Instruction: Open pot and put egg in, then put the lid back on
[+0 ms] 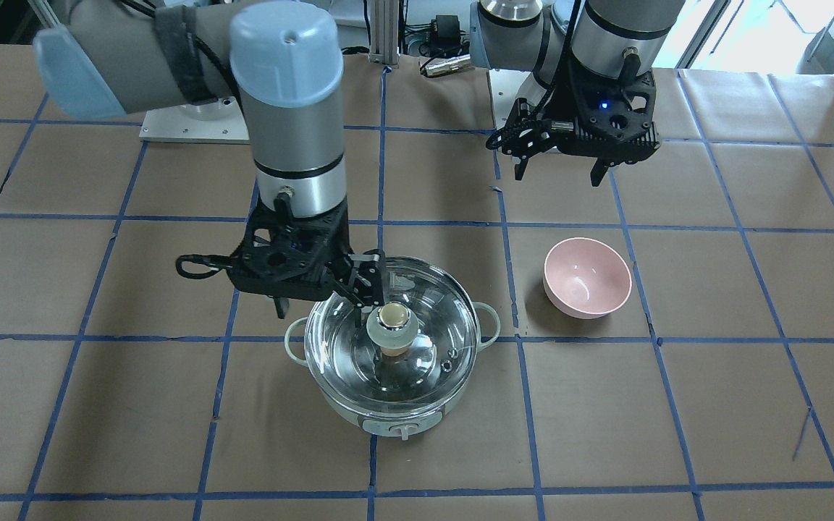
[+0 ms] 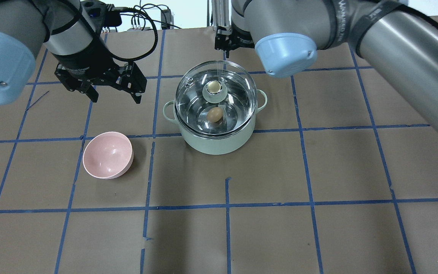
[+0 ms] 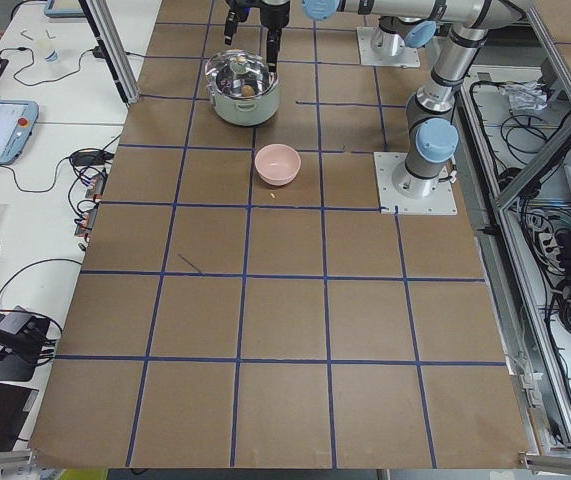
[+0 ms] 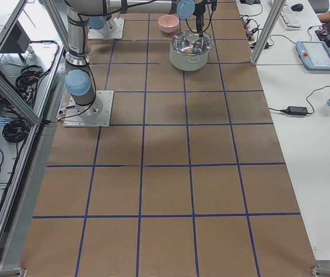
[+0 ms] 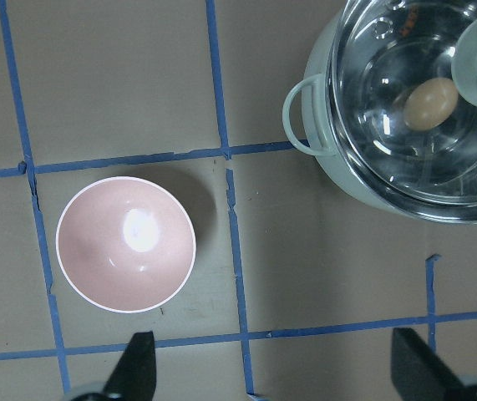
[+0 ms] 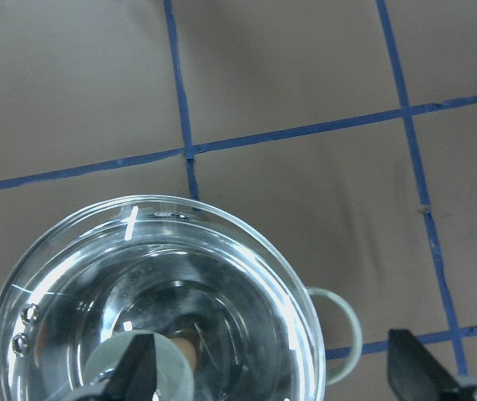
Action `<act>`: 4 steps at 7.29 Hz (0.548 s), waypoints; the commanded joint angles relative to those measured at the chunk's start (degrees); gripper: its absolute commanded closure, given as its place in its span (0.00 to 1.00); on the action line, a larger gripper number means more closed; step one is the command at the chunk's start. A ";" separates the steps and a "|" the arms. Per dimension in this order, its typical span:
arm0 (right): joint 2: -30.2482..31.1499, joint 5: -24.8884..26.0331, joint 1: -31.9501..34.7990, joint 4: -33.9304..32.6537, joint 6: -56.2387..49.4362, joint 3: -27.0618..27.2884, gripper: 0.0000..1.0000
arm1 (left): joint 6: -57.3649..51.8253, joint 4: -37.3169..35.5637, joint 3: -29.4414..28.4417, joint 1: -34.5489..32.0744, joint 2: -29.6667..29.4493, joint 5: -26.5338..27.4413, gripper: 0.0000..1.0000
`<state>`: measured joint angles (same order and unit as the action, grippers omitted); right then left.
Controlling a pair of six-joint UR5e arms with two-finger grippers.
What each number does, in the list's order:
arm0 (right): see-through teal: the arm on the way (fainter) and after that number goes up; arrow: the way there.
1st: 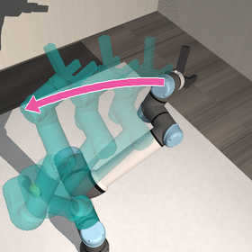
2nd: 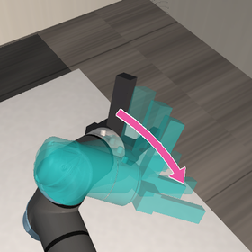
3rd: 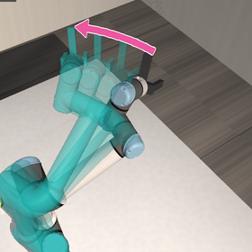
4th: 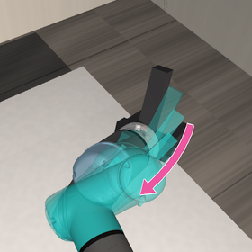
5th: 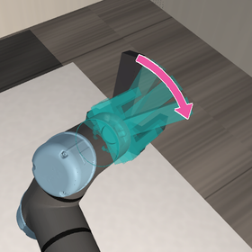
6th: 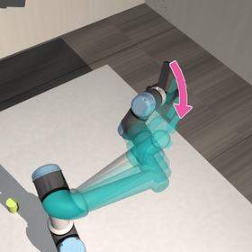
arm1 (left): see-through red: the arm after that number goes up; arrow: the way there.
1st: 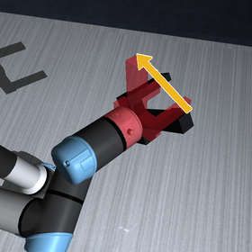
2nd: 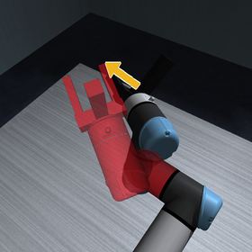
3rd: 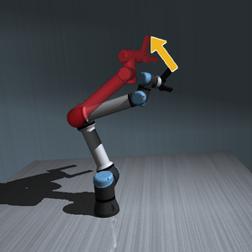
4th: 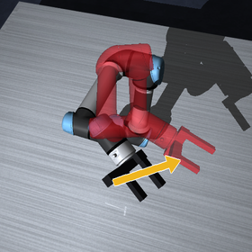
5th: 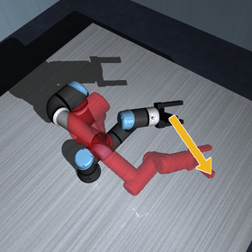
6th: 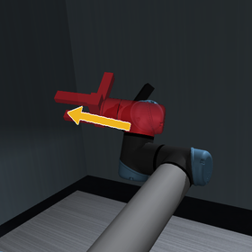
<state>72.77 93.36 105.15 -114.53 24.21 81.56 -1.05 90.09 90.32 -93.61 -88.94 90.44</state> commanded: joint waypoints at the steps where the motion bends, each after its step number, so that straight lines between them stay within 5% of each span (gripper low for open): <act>1: 3.86 -2.04 -4.58 4.91 -1.88 1.23 0.00 | 0.00 0.00 0.03 0.00 0.09 0.00 0.00; 4: 7.91 -4.83 -11.27 11.52 -12.08 2.98 0.00 | 0.00 0.00 0.03 0.00 0.09 0.00 0.00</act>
<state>79.04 90.49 95.97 -104.73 14.50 83.38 -1.06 90.09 90.35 -93.60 -88.86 90.44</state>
